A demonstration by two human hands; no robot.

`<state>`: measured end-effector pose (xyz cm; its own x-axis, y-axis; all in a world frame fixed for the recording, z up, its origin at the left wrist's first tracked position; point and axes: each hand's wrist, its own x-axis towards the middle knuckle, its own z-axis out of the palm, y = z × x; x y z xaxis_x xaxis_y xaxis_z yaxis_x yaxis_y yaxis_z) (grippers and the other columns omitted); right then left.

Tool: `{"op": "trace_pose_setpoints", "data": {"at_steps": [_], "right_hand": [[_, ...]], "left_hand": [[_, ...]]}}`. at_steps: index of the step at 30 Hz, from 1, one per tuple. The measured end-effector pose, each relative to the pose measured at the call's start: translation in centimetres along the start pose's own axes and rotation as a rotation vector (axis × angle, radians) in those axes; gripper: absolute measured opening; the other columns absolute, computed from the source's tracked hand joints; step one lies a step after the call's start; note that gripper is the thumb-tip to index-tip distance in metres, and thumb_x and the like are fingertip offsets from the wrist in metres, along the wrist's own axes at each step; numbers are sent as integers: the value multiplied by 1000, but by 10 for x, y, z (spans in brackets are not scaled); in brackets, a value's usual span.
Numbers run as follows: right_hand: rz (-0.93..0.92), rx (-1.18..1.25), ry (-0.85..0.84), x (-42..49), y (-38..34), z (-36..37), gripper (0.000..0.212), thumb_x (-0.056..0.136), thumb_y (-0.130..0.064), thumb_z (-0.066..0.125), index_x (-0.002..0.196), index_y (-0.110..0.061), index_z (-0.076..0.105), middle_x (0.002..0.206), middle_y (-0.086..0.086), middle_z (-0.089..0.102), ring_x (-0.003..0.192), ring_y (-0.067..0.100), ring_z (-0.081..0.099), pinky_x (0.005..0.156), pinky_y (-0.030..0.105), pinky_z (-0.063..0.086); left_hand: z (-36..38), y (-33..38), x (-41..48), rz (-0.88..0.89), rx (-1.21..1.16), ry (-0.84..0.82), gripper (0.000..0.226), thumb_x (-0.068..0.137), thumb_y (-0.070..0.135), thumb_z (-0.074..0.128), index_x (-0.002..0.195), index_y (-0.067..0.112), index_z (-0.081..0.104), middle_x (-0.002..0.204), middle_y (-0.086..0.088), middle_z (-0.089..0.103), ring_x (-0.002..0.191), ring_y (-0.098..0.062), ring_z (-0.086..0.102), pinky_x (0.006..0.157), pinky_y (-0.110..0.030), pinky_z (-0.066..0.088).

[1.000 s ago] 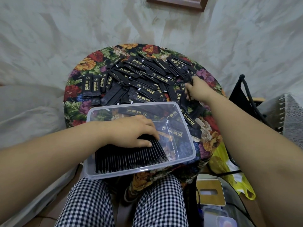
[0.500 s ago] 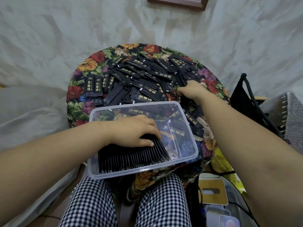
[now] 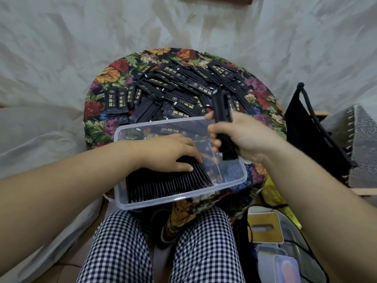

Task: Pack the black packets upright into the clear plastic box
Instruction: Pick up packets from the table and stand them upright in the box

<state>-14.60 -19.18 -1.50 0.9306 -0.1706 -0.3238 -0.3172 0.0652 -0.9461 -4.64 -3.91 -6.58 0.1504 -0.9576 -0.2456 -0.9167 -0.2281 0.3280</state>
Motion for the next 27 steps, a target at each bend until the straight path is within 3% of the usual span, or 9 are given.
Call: {"op": "trace_pose_setpoints", "data": {"at_steps": [5,8,11,13,16,20,22,25,27], "right_hand": [[-15,-332,75,1,9,6,27,92,-2,53,114,-14,44,83,12,56,66,20,56,67,37,58],[-21,-452,60,2,8,9,25,92,-3,54,107,-21,43,92,13,60,70,18,60,55,30,54],[-33,-633,72,7,7,12,47,91,-3,57,127,-24,37,99,10,65,73,13,63,67,36,59],[-30,-668,81,11,5,12,51,89,-2,60,130,-22,36,99,8,66,70,9,63,68,32,58],[31,-719,17,13,-2,11,38,86,-3,65,114,-22,46,91,5,67,69,11,65,57,21,52],[159,-1111,-146,19,-14,14,26,81,-14,71,82,-28,48,80,0,62,67,17,59,54,25,44],[172,-1291,-162,26,-21,17,24,78,-18,72,91,-24,53,85,0,62,73,19,59,61,29,46],[214,-1451,-205,36,-25,21,63,76,-20,76,131,-19,46,119,4,61,98,27,64,86,37,53],[211,-1465,-247,40,-22,21,80,75,-16,77,142,-23,34,132,6,54,104,29,62,88,39,53]], "left_hand": [[-2,1,-3,-12,23,-21,39,94,42,49,132,37,47,136,9,42,125,-14,36,103,-29,32],[-3,1,-6,-19,44,-35,39,94,42,49,133,37,46,139,8,41,126,-14,35,103,-31,33],[-4,2,-7,-19,56,-36,40,94,41,49,134,37,44,140,8,40,127,-14,34,101,-27,30],[-4,3,-7,-19,56,-37,40,94,41,49,134,36,44,141,8,39,127,-14,33,100,-26,29],[-4,4,-7,-24,78,-39,42,94,42,48,135,36,43,142,7,38,127,-16,33,101,-28,31],[-4,5,-8,-32,88,-31,43,94,43,49,136,38,43,141,6,39,127,-16,34,102,-29,33],[-4,5,-8,-32,84,-27,42,94,42,49,136,37,43,141,6,39,128,-16,34,101,-29,32],[-4,6,-9,-32,80,-24,42,94,42,48,136,37,43,142,7,38,128,-16,33,98,-26,30],[-4,6,-10,-31,69,-22,42,94,42,49,135,38,43,143,8,37,128,-16,33,101,-28,31]]}}
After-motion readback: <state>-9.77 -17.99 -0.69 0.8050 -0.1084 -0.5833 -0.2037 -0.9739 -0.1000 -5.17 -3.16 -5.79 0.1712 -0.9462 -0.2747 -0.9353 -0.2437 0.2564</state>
